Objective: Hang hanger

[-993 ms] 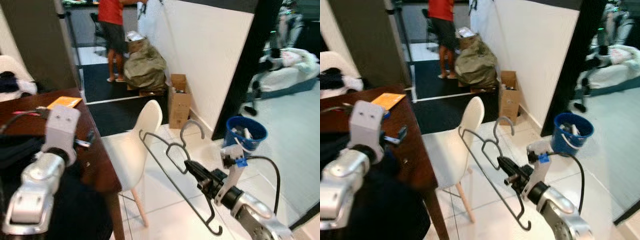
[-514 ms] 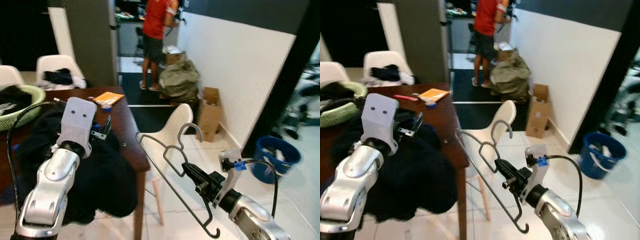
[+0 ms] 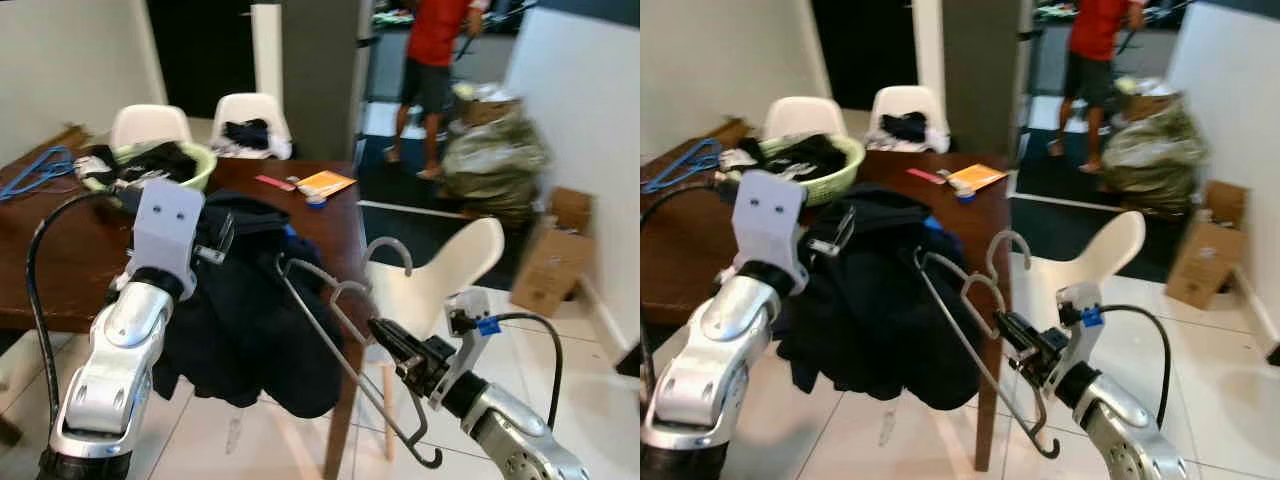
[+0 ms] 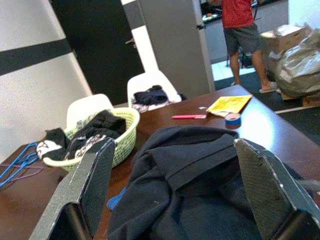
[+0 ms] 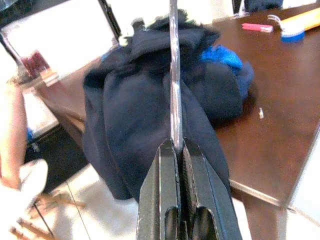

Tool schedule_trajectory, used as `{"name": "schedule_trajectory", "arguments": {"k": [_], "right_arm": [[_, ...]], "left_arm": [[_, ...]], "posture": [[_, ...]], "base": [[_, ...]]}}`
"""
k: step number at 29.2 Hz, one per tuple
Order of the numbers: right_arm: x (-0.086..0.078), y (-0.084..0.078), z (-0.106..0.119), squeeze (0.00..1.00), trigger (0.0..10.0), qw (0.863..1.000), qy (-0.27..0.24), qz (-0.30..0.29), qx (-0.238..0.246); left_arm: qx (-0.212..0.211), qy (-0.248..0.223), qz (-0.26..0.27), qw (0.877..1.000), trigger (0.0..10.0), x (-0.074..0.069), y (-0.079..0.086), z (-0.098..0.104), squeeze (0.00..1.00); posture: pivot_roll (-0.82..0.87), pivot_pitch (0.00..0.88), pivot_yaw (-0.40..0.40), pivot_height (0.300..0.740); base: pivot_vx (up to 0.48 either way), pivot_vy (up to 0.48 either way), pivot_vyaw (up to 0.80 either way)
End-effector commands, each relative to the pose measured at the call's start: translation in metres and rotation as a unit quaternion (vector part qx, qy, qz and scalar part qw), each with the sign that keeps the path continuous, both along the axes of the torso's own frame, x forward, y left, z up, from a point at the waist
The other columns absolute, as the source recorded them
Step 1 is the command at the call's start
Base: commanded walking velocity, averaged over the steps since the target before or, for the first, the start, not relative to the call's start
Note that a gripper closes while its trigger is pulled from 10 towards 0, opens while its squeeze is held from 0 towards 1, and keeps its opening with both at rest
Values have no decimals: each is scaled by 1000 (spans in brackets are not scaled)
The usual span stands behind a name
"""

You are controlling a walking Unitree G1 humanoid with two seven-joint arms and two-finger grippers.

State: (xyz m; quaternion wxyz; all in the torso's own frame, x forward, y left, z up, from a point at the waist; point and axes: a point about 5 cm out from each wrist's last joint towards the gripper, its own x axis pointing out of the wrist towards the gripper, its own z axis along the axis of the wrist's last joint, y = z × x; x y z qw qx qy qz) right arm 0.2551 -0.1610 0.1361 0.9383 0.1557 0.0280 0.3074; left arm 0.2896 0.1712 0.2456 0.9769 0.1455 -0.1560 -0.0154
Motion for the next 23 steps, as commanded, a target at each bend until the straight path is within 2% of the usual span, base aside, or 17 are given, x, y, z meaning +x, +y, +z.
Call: {"name": "schedule_trajectory", "arguments": {"k": [1,3,4,5,6,7,8,11,12,13,14,15,18,19,20,22,23], "right_arm": [[1,-1,3,0,10000,1000,-4,-4,22],[0,-6,11,0,10000,997,-13,-1,75],[0,-6,11,0,10000,997,-13,-1,75],[1,-9,18,0,10000,994,-23,-5,107],[1,-9,18,0,10000,994,-23,-5,107],[10,-21,52,0,10000,976,-78,-35,201],[13,-27,67,0,10000,964,-101,-46,243],[15,-31,76,0,10000,955,-114,-51,267],[16,-34,87,0,10000,947,-132,-49,289],[16,-34,87,0,10000,947,-132,-49,289],[14,-34,102,0,10000,941,-157,-26,298],[12,-31,114,0,10000,942,-177,0,286],[10,-28,121,0,10000,942,-189,18,277],[11,-13,122,0,10000,960,-188,35,204],[11,-13,122,0,10000,960,-188,35,204],[17,2,113,0,10000,977,-169,28,128],[17,2,113,0,10000,977,-169,28,128]], "left_arm": [[4,-1,4,1000,10000,2,0,-1,0],[-3,-11,-15,1000,10000,2,-6,5,0],[-3,-11,-15,1000,10000,2,-6,5,0],[-5,-15,-20,1000,10000,2,-7,8,0],[-5,-15,-20,1000,10000,2,-7,8,0],[-10,-23,-23,999,10000,2,-7,14,0],[-13,-26,-22,999,10000,2,-6,16,0],[-15,-27,-21,999,10000,2,-5,17,0],[-17,-29,-20,999,10000,2,-4,19,0],[-17,-29,-20,999,10000,2,-4,19,0],[-19,-31,-18,999,10000,2,-3,20,0],[-18,-35,-16,999,10000,2,-1,23,0],[-17,-38,-15,999,10000,3,0,24,0],[-20,-46,-1,999,10000,2,8,28,0],[-20,-46,-1,999,10000,2,8,28,0],[-32,-49,34,998,10000,3,24,28,0],[-32,-49,34,998,10000,3,24,28,0]], "posture": [[55,0,-52,740],[56,0,-52,740],[56,0,-52,740],[58,0,-49,740],[58,0,-49,740],[64,0,-50,740],[64,0,-50,740],[64,0,-50,740],[66,0,-49,740],[66,0,-49,740],[66,0,-50,740],[66,0,-51,740],[66,0,-51,740],[64,0,-52,740],[64,0,-52,740],[68,0,-57,740],[68,0,-57,740]], "base": [[0,0,794],[0,0,788],[0,0,788],[0,0,781],[0,0,781],[0,0,769],[0,0,769],[0,0,769],[0,0,613],[0,0,613],[0,0,0],[0,0,0],[0,0,0],[0,0,0],[0,0,0],[0,0,0],[0,0,0]]}}
